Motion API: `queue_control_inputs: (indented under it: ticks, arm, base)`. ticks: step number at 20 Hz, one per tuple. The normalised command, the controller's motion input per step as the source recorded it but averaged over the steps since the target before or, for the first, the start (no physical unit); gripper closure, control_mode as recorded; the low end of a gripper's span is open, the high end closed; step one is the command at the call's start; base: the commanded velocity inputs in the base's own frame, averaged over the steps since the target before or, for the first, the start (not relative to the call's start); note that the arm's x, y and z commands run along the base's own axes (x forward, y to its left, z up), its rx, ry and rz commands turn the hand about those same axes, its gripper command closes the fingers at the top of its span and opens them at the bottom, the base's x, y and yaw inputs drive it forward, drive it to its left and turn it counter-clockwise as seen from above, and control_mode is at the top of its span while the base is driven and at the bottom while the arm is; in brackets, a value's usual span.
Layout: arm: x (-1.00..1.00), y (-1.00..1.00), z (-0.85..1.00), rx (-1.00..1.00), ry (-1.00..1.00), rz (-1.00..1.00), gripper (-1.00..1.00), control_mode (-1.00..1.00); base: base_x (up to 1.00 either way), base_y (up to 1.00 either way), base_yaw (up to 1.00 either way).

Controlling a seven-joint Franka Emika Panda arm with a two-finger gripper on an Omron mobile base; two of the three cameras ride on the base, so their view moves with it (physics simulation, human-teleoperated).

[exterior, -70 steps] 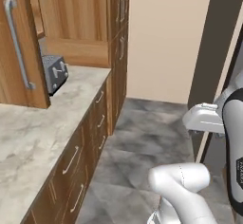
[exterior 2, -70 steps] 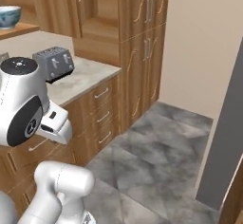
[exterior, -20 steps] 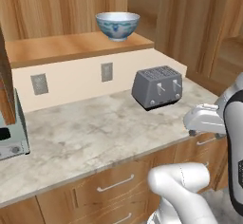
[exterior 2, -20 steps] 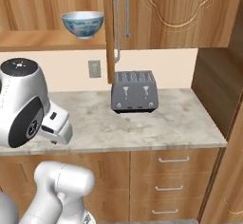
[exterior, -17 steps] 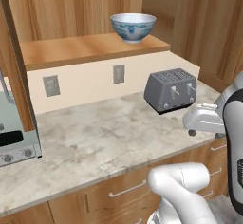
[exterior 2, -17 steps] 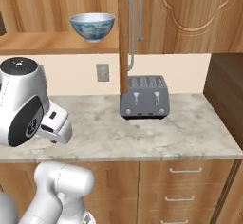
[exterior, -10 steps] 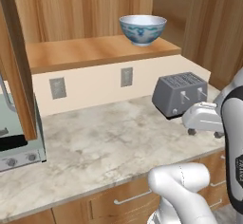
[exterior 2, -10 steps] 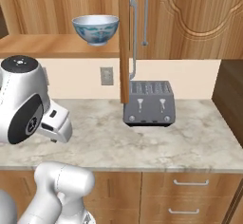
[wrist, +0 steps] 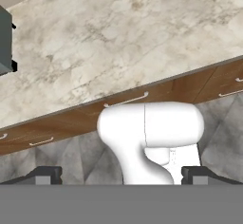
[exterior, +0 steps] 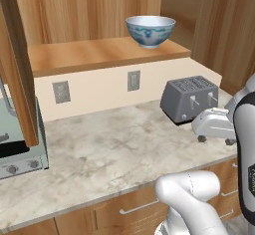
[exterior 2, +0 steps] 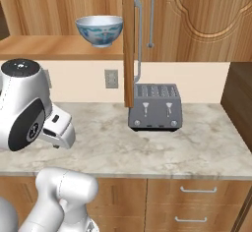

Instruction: Move the bowls from the cabinet to the plates on the dining table.

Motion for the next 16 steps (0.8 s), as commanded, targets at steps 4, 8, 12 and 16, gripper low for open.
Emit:
queue_control_inputs:
  ticks: [4,8,12,16]
  arm:
    - [0.0,0.0,0.0,0.0,0.0,0.0,-1.0,1.0]
    - [0.0,0.0,0.0,0.0,0.0,0.0,-1.0,1.0]
    - [0.0,0.0,0.0,0.0,0.0,0.0,-1.0,1.0]
    - [-0.02,0.03,0.0,0.0,-0.01,0.0,-1.0,-1.0]
  base:
    - [0.0,0.0,0.0]
    - [0.0,0.0,0.0]
    - [0.0,0.01,0.0]
    - [0.0,0.03,0.0]
